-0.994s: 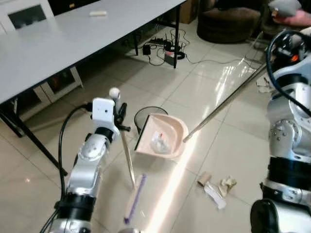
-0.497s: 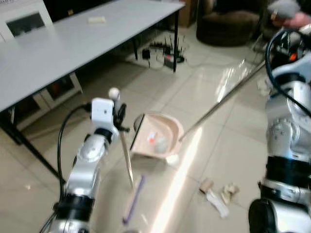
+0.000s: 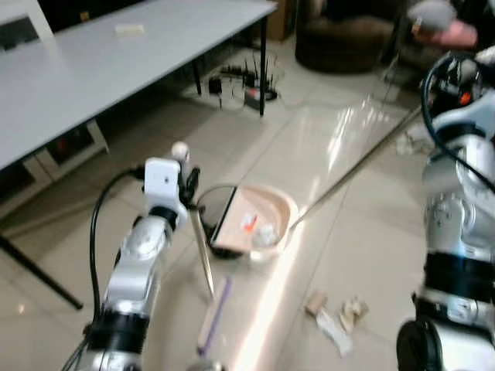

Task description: Sweep floor

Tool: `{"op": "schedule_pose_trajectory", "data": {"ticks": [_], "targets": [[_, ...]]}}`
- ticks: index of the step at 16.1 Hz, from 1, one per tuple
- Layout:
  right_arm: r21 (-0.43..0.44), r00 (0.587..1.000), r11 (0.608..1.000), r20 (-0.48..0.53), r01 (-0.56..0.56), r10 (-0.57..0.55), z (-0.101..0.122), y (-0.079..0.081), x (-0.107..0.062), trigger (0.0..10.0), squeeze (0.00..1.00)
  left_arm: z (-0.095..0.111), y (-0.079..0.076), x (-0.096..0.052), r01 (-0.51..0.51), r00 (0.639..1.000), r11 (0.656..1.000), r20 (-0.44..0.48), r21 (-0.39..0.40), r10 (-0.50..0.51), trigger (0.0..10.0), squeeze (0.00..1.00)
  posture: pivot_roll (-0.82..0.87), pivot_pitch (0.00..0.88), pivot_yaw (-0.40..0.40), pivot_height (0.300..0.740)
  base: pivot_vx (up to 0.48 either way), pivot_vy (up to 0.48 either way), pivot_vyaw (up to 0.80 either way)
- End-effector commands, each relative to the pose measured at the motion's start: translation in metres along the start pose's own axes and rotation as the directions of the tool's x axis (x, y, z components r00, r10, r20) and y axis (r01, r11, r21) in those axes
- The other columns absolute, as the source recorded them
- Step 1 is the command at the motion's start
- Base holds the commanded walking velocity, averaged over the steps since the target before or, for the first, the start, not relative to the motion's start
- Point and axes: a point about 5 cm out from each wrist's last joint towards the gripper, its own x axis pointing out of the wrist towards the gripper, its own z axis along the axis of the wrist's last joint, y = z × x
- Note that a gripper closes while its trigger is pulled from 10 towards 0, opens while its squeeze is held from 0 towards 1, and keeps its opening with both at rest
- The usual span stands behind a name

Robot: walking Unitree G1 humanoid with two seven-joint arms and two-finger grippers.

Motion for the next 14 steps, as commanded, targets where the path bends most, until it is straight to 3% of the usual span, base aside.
{"op": "schedule_pose_trajectory", "data": {"ticks": [1,8,11,14], "targets": [[0.046,0.998,0.998,0.057,-0.044,0.041,0.0114,0.0124,0.0020,10.0,0.00,0.0092,0.0085,0.0009,-0.024,0.999,0.999,0.031,0.036,0.023,10.0,0.00,-0.02,0.024,0.057,0.740,0.401,0.000,0.00],[0.022,0.995,0.996,0.066,-0.081,0.080,0.0117,0.0166,0.0013,10.0,0.00,0.0089,0.0104,0.0003,-0.032,0.999,0.999,0.029,0.042,0.031,10.0,0.00,-0.02,0.027,0.056,0.740,0.408,0.000,0.00],[0.015,0.994,0.997,0.067,-0.082,0.081,0.0121,0.0180,0.0010,10.0,0.00,0.0097,0.0110,0.0002,-0.033,0.999,0.999,0.031,0.043,0.031,10.0,0.00,-0.01,0.026,0.056,0.740,0.431,0.000,0.71],[0.038,0.996,0.998,0.075,-0.059,0.056,0.0124,0.0150,0.0011,10.0,0.00,0.0103,0.0110,0.0010,-0.029,0.999,0.999,0.032,0.044,0.028,10.0,0.00,-0.01,0.023,0.060,0.740,0.431,0.000,0.14]]}}
